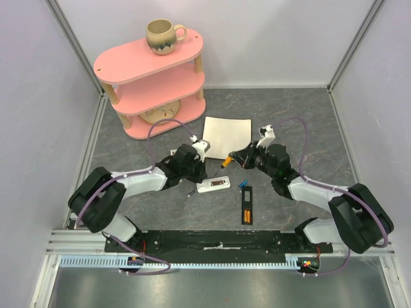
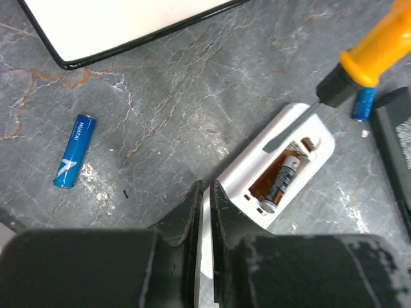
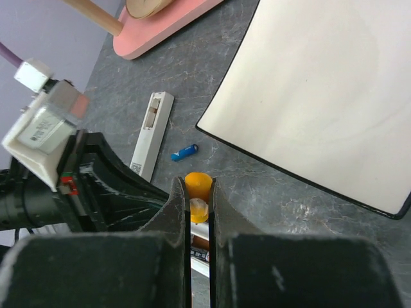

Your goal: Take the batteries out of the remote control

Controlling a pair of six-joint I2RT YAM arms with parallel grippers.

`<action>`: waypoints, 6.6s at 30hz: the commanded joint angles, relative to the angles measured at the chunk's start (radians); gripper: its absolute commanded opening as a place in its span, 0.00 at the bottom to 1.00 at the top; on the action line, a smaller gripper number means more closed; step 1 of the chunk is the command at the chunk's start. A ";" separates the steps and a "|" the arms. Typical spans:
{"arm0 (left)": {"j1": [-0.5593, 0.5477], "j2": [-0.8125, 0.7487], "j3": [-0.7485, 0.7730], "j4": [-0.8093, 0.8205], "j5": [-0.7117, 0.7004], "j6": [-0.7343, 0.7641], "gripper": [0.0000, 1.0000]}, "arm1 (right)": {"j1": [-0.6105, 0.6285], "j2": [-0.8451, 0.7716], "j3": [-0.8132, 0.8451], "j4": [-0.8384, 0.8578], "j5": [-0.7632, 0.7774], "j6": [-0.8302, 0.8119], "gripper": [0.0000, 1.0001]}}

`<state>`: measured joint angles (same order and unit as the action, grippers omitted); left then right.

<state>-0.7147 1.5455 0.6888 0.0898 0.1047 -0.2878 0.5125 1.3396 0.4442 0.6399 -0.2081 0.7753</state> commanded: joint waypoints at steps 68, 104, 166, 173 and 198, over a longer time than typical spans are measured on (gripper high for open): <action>-0.135 0.102 0.021 -0.027 0.079 -0.030 0.02 | 0.254 -0.151 0.183 -0.476 0.389 -0.343 0.00; -0.094 0.154 -0.008 0.053 0.072 -0.048 0.02 | 0.250 -0.112 0.077 -0.387 0.303 -0.272 0.00; -0.075 0.220 0.018 0.073 0.113 -0.048 0.02 | 0.173 -0.154 0.177 -0.448 0.409 -0.337 0.00; -0.075 0.223 0.017 0.082 0.124 -0.053 0.02 | 0.198 -0.112 0.185 -0.451 0.433 -0.337 0.00; -0.077 0.217 -0.008 0.131 0.145 -0.079 0.02 | 0.173 -0.169 -0.045 -0.166 0.377 -0.060 0.00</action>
<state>-0.7914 1.7248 0.7185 0.3054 0.2890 -0.3519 0.6933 1.1934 0.4286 0.4328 0.2134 0.6510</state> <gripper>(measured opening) 0.024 0.076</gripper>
